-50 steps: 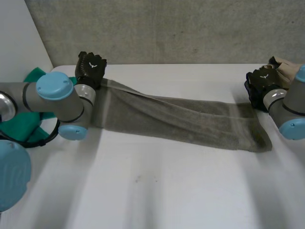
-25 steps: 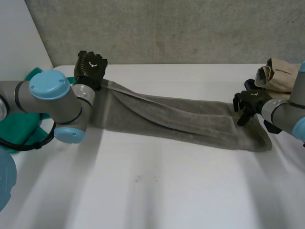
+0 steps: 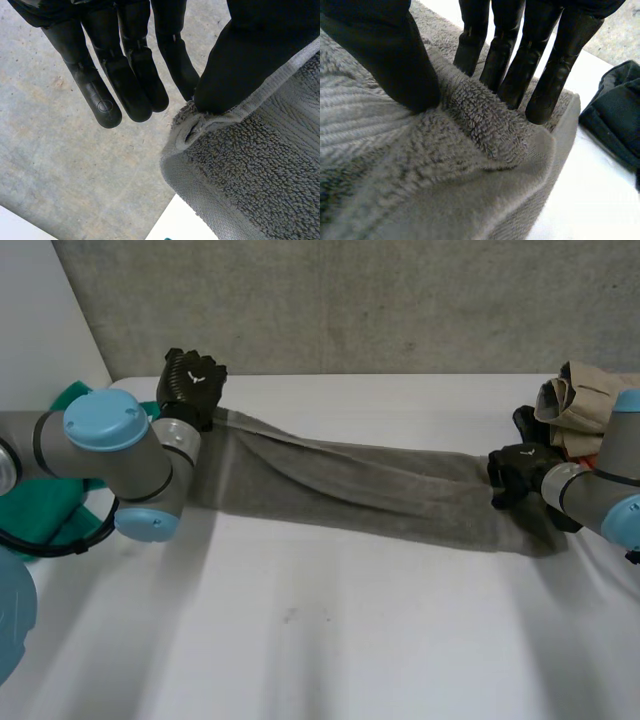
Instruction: Fold the laundry.
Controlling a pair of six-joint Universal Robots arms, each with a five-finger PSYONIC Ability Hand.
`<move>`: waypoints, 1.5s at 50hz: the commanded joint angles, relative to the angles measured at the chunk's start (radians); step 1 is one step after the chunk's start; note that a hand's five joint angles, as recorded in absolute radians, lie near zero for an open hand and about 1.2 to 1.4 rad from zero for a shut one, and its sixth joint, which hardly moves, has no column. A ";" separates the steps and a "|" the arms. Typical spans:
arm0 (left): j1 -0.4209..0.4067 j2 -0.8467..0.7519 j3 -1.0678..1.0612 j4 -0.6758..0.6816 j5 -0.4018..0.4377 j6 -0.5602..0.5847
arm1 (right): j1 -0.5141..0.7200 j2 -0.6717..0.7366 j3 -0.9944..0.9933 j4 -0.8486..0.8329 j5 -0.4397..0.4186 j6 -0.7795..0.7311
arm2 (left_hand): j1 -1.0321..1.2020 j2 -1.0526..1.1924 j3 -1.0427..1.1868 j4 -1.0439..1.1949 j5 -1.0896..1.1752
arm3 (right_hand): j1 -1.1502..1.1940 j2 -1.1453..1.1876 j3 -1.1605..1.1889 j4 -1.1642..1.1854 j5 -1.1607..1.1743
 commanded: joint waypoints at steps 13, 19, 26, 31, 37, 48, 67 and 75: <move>0.001 0.007 0.003 0.000 -0.002 0.000 | 0.003 -0.043 0.013 -0.049 -0.001 -0.004 | 0.259 0.197 0.201 0.192 0.254 | 0.481 0.236 0.236 0.231 0.296; 0.006 -0.025 0.041 0.058 0.005 -0.002 | 0.009 -0.026 0.016 -0.285 0.034 -0.005 | 0.259 0.197 0.201 0.192 0.254 | 0.481 0.236 0.236 0.231 0.296; 0.012 -0.174 0.214 0.103 0.003 0.002 | 0.033 0.050 -0.036 -0.440 0.088 -0.011 | 0.259 0.197 0.201 0.192 0.254 | 0.481 0.236 0.236 0.231 0.296; 0.012 -0.246 0.282 0.103 0.009 0.005 | 0.060 0.124 -0.098 -0.451 0.096 -0.011 | -0.105 -0.167 -0.163 -0.172 -0.110 | 0.138 -0.107 -0.107 -0.112 -0.047; -0.008 -0.234 0.254 0.106 -0.001 0.009 | 0.066 0.044 -0.058 -0.460 0.097 -0.004 | -0.962 -1.024 -1.020 -1.029 -0.967 | -0.645 -0.890 -0.890 -0.895 -0.830; -0.026 0.157 -0.236 0.135 0.003 0.002 | 0.052 -0.476 0.456 -0.396 0.093 0.010 | -0.962 -1.024 -1.020 -1.029 -0.967 | -0.560 -0.806 -0.805 -0.810 -0.745; -0.025 0.312 -0.596 0.192 0.008 -0.017 | -0.009 -0.367 0.686 -0.515 0.093 -0.166 | -0.963 -1.025 -1.020 -1.030 -0.968 | -0.240 -0.485 -0.485 -0.490 -0.425; -0.026 0.317 -0.599 0.197 0.011 -0.020 | -0.002 -0.254 0.603 -0.588 0.094 -0.218 | -0.963 -1.025 -1.020 -1.030 -0.968 | 0.461 0.216 0.216 0.211 0.276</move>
